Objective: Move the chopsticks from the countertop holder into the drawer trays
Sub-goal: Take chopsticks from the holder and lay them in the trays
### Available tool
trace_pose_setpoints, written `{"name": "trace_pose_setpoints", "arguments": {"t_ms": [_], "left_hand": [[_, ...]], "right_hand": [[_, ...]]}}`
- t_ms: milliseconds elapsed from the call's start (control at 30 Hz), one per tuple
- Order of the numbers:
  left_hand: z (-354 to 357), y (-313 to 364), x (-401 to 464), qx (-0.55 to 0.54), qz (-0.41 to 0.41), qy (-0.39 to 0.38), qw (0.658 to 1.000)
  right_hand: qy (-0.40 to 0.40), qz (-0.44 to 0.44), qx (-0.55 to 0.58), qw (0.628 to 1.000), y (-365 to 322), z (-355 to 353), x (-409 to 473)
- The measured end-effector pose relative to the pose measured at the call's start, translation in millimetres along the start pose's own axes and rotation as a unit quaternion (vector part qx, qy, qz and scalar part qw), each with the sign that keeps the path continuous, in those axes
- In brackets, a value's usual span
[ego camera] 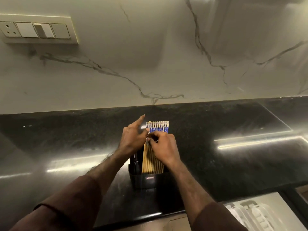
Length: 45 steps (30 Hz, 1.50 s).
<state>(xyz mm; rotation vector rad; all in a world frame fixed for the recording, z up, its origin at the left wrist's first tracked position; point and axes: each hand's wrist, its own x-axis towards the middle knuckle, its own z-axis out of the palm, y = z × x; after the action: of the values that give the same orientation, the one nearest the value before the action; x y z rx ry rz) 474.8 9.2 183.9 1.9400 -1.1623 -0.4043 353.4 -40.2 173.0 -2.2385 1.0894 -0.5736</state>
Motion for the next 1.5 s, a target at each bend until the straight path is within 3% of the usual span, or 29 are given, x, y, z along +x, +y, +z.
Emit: {"name": "trace_pose_setpoints", "arguments": {"t_ms": [167,400,900,1133,1267,1500], "left_hand": [[2.9,-9.4,14.8,-0.112,-0.011,-0.032,0.993],[2.4,-16.7,23.6,-0.166,0.006,-0.034,0.985],[-12.0,-18.8,28.3,-0.171,0.023,-0.029,0.985],[-50.8,10.4,30.4,-0.187,0.095,-0.022,0.978],[-80.5,47.3,33.6,-0.199,0.139,-0.01,0.97],[-121.6,97.7,32.9,-0.253,0.15,0.059,0.954]], "right_hand": [[0.017,0.014,-0.008,1.0,2.5,7.5,3.6],[0.031,0.027,-0.025,0.999,1.1,12.4,7.1],[0.017,0.047,0.002,0.999,-5.3,12.6,11.5],[-0.042,0.035,0.131,0.99,-13.0,-2.5,13.1],[-0.11,0.034,0.249,0.962,-20.7,-20.9,11.2],[-0.17,0.002,0.354,0.92,-35.1,-48.7,4.7]]}}
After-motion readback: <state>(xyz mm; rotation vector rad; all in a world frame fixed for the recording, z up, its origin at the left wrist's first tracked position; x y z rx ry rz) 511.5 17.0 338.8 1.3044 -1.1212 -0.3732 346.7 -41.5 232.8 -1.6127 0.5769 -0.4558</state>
